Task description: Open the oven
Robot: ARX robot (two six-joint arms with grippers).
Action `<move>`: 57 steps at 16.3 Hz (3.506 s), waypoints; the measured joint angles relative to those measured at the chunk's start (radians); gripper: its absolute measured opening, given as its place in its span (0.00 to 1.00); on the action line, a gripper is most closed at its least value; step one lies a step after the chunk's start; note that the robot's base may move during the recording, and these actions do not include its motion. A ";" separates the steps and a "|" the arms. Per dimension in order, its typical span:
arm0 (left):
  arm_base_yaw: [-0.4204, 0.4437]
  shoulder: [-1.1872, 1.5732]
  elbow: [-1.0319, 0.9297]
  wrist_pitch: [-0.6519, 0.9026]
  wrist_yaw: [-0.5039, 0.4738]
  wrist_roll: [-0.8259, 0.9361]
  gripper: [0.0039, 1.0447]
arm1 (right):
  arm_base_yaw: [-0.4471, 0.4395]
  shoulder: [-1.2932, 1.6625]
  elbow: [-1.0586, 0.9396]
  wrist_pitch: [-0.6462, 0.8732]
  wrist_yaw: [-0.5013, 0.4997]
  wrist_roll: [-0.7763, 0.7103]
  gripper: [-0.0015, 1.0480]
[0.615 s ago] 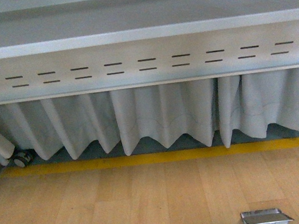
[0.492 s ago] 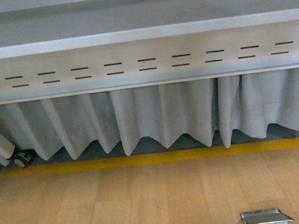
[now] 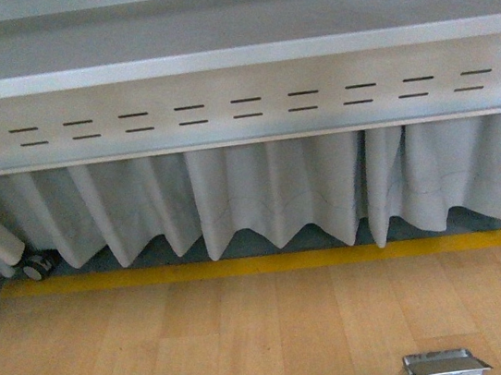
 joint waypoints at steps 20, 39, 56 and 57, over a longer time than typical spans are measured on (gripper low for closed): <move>0.000 0.000 0.000 0.000 0.000 0.000 0.94 | 0.000 0.000 0.000 0.000 0.000 0.000 0.94; 0.000 0.000 0.000 0.000 0.000 0.003 0.94 | 0.000 0.000 0.000 0.000 0.000 0.000 0.94; 0.000 0.000 0.000 0.000 0.001 0.003 0.94 | 0.000 0.000 0.000 -0.001 0.000 0.000 0.94; 0.000 0.000 0.000 0.000 0.000 0.003 0.94 | 0.000 0.000 0.000 -0.001 0.000 0.000 0.94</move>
